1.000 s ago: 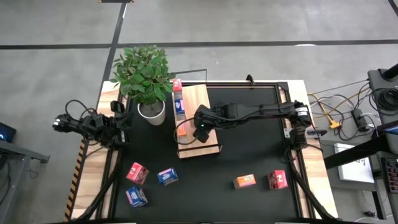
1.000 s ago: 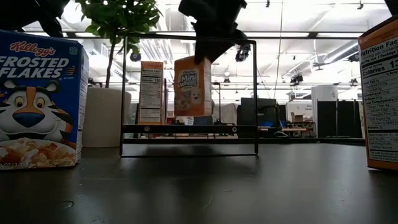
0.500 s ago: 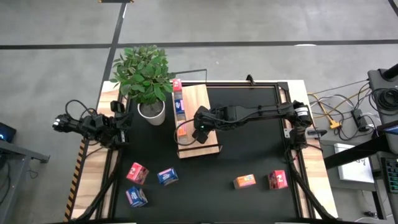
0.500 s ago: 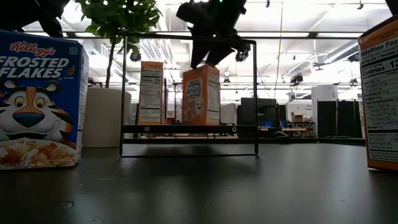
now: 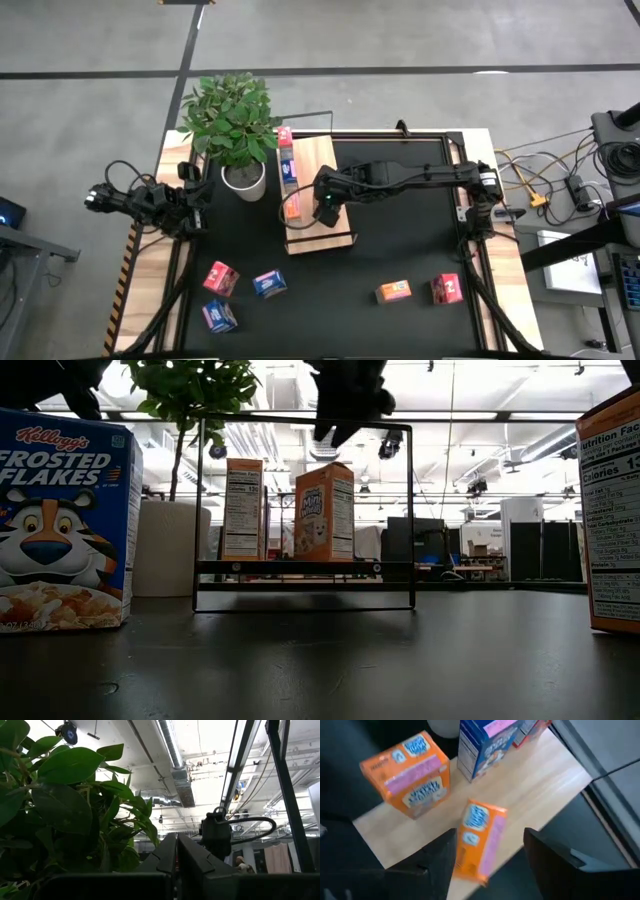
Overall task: Stack cereal on shelf
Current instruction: Put the left orange cereal box on the shelf aligned with the other orange cereal box
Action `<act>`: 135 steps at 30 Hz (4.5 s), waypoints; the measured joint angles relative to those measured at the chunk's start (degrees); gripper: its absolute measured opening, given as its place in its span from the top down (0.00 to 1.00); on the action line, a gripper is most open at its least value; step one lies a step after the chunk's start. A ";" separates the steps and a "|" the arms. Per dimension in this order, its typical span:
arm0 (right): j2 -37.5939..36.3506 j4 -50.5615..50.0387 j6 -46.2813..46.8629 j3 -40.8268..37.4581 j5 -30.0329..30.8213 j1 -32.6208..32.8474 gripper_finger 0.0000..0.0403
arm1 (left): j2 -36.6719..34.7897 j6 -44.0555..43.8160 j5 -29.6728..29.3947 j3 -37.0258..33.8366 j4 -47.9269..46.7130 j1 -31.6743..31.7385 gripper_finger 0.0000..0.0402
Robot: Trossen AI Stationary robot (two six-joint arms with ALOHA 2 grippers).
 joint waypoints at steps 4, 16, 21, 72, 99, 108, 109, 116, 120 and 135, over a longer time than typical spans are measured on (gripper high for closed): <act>0.00 -5.28 -0.55 1.57 -1.63 -1.60 0.59 | 0.00 0.02 0.00 0.00 -0.02 -0.01 1.00; -0.04 -4.56 -2.36 -6.55 -7.95 -5.66 0.96 | 0.00 0.72 -0.02 0.00 0.00 -0.01 1.00; -0.04 -1.15 -2.96 -8.73 -13.72 -5.51 0.98 | 0.00 1.76 -0.02 0.00 0.00 0.01 1.00; 0.07 14.69 -9.89 -18.26 -17.95 -5.58 0.98 | 0.00 1.79 -0.04 0.00 0.09 0.01 1.00; -0.11 14.94 -20.93 -15.05 -12.27 -7.98 0.98 | 0.00 2.03 -0.07 0.00 0.22 0.01 1.00; -0.15 17.05 -19.61 -15.52 -17.01 -7.94 0.98 | 0.00 3.52 -0.07 0.00 0.52 0.01 1.00; -0.15 17.05 -19.43 -15.52 -17.01 -7.94 0.98 | 0.00 3.52 -0.07 0.00 0.65 0.00 1.00; -0.15 17.63 -18.45 -15.52 -17.01 -7.52 0.98 | 0.00 4.01 -0.07 0.00 1.14 -0.01 1.00; -0.15 18.20 -18.14 -15.55 -17.03 -7.27 0.98 | 0.00 4.39 -0.07 0.00 1.22 0.01 1.00; -0.15 17.66 -15.03 -15.57 -19.61 -6.50 0.98 | 0.00 4.39 -0.09 0.00 1.40 0.01 1.00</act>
